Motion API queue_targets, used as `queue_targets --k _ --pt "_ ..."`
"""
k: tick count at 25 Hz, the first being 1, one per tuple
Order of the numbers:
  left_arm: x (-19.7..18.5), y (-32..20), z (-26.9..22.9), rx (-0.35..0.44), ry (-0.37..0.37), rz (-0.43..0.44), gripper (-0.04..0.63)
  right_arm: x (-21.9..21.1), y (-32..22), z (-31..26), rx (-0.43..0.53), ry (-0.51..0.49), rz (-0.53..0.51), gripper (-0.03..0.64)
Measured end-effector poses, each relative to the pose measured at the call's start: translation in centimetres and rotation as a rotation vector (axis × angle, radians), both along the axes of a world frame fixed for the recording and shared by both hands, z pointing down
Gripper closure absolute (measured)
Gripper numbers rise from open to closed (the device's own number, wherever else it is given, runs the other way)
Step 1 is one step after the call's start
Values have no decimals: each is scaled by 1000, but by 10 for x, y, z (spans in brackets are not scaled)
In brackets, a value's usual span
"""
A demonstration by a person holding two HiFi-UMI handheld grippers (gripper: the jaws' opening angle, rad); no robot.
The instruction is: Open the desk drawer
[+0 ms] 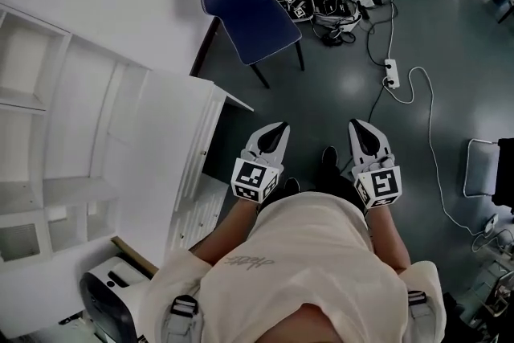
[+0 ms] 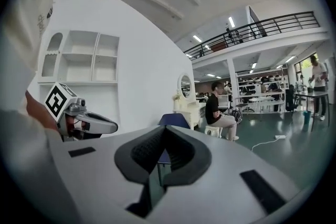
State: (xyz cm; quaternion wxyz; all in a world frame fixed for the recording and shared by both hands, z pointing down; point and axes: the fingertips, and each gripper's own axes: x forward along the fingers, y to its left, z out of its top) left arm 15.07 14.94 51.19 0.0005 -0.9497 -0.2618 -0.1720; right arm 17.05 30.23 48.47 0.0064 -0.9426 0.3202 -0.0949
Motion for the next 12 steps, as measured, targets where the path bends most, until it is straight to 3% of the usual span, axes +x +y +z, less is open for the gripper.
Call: queue_targets --k 6,12 --pt "45 15 -14 -17 19 -181 578 56 13 9 20 -8 -139 615" --pt "47 -11 -17 32 -5 -378 578 84 -16 17 39 -33 -338 615"
